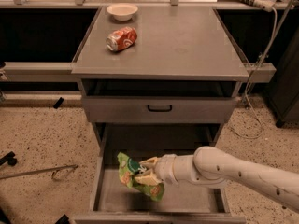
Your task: Place green rice chip bag into middle drawer
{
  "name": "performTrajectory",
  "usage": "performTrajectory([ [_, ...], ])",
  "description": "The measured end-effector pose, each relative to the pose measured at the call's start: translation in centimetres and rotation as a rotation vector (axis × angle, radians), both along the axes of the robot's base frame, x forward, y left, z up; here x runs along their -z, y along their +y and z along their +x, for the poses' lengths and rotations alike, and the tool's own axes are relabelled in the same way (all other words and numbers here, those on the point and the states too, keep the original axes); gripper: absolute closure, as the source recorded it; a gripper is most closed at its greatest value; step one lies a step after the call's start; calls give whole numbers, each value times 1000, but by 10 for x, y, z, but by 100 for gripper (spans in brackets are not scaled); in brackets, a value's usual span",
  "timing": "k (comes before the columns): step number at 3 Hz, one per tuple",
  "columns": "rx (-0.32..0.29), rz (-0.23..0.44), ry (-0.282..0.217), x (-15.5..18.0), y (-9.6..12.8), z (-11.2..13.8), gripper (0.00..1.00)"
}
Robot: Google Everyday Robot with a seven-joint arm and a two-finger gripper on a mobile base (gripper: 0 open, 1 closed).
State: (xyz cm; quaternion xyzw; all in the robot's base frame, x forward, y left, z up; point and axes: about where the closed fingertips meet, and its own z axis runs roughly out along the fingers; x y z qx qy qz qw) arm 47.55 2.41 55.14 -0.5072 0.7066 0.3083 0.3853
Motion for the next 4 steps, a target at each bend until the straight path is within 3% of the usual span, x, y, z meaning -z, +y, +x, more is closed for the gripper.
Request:
performTrajectory([
  [1, 103, -37, 14, 40, -11, 33, 100],
  [2, 147, -55, 75, 85, -14, 42, 100],
  [3, 131, -67, 162, 127, -6, 33, 100],
  [4, 128, -69, 167, 130, -5, 32, 81],
])
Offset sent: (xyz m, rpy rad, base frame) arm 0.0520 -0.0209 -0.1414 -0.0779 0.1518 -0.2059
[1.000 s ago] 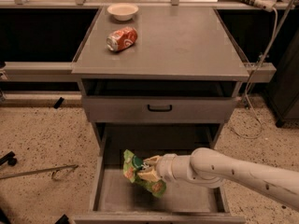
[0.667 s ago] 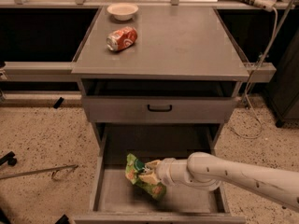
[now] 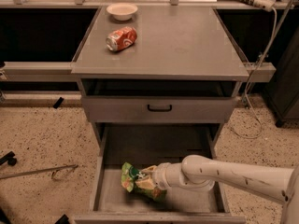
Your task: Place green rice chip bag into middle drawer
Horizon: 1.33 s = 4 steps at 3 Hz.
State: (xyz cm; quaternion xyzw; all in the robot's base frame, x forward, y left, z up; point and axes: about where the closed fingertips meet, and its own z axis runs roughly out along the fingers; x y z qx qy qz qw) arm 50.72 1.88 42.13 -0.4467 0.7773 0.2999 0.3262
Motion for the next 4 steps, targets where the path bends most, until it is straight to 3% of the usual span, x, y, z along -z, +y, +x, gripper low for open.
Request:
performTrajectory([
  [3, 0, 0, 0, 0, 0, 0, 11],
  [4, 0, 0, 0, 0, 0, 0, 0],
])
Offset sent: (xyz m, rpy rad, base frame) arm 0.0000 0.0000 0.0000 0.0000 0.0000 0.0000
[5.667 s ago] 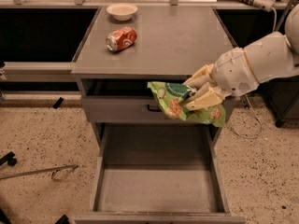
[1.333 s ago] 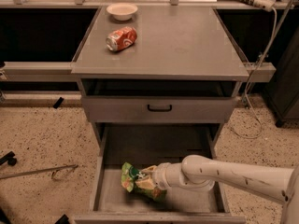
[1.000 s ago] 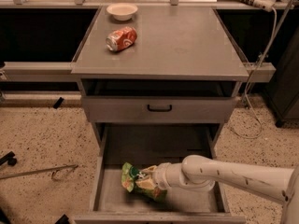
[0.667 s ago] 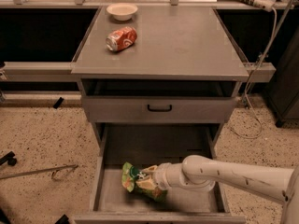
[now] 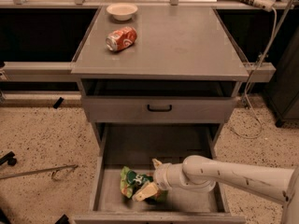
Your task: Place green rice chip bag into middle drawer
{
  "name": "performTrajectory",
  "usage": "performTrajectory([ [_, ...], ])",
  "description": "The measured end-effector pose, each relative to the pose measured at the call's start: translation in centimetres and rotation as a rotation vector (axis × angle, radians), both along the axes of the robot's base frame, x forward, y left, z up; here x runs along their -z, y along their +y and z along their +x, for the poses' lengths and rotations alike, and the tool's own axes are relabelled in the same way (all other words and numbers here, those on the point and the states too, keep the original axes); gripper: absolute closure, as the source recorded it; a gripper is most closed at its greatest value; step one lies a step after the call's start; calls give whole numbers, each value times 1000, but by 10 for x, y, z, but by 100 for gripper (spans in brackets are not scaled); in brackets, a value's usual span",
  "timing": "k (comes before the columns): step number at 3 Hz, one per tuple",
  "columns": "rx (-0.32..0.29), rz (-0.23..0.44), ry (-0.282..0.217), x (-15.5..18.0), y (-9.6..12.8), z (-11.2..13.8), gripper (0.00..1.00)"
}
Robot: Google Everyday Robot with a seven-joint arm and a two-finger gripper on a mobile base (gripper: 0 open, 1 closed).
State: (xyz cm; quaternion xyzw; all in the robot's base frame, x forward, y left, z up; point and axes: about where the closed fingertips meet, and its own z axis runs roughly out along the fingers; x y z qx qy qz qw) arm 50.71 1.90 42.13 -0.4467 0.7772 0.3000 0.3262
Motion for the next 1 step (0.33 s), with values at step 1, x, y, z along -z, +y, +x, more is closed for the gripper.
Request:
performTrajectory([
  [1, 0, 0, 0, 0, 0, 0, 0],
])
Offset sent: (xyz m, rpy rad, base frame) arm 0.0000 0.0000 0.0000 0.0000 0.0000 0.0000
